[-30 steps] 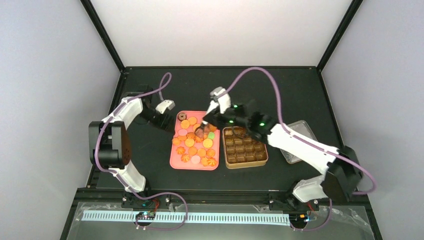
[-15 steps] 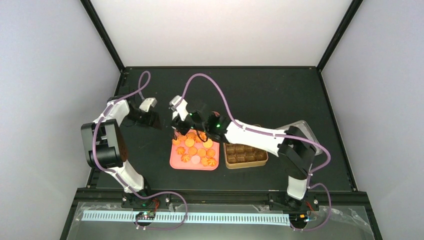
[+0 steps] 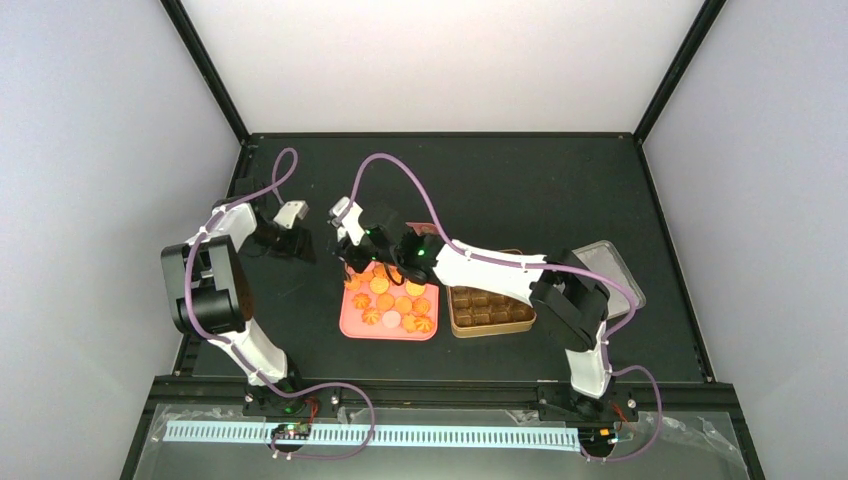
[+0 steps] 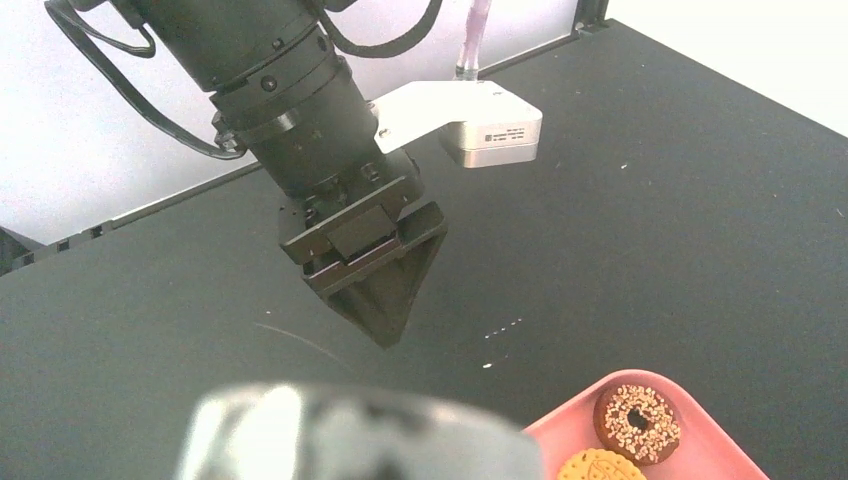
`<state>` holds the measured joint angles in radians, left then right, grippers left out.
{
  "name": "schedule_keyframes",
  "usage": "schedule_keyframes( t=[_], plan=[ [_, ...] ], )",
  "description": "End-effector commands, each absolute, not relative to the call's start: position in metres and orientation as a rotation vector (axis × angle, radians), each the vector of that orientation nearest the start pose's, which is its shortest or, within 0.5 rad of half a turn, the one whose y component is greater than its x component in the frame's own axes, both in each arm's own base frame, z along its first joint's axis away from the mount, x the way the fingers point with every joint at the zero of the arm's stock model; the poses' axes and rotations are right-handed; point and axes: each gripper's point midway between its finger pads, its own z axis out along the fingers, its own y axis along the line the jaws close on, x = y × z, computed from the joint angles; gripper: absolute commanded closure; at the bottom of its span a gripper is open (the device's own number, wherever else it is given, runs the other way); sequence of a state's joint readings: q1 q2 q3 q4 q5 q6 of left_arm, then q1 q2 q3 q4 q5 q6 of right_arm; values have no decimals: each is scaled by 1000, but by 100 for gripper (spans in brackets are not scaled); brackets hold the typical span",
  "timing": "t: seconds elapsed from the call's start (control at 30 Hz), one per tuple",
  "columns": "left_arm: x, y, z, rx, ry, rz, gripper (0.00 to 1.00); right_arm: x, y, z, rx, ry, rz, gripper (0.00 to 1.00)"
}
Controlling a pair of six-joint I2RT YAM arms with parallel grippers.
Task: Pack the cookies
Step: Pick up the fake cookies from the plate.
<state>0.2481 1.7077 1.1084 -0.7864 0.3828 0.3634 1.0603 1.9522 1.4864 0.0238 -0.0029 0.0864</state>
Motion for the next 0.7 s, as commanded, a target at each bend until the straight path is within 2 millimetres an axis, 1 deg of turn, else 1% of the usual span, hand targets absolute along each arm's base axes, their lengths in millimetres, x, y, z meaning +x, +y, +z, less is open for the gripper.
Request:
schedule_keyframes(
  t=[0.0,0.2,0.33,0.43,0.67],
  plan=[
    [345,23,58,219,2797,-445,35,286,522,213,-966,1779,754,65],
    [347,25,60,209,2796,-428,35,274,527,204,-1007,1785,785,63],
    [349,24,62,198,2790,-437,35,266,528,192,-1039,1799,773,62],
    [351,24,63,193,2785,-438,35,264,525,181,-1046,1819,758,62],
    [354,23,63,179,2781,-455,35,261,515,172,-1047,1836,722,63]
  ],
)
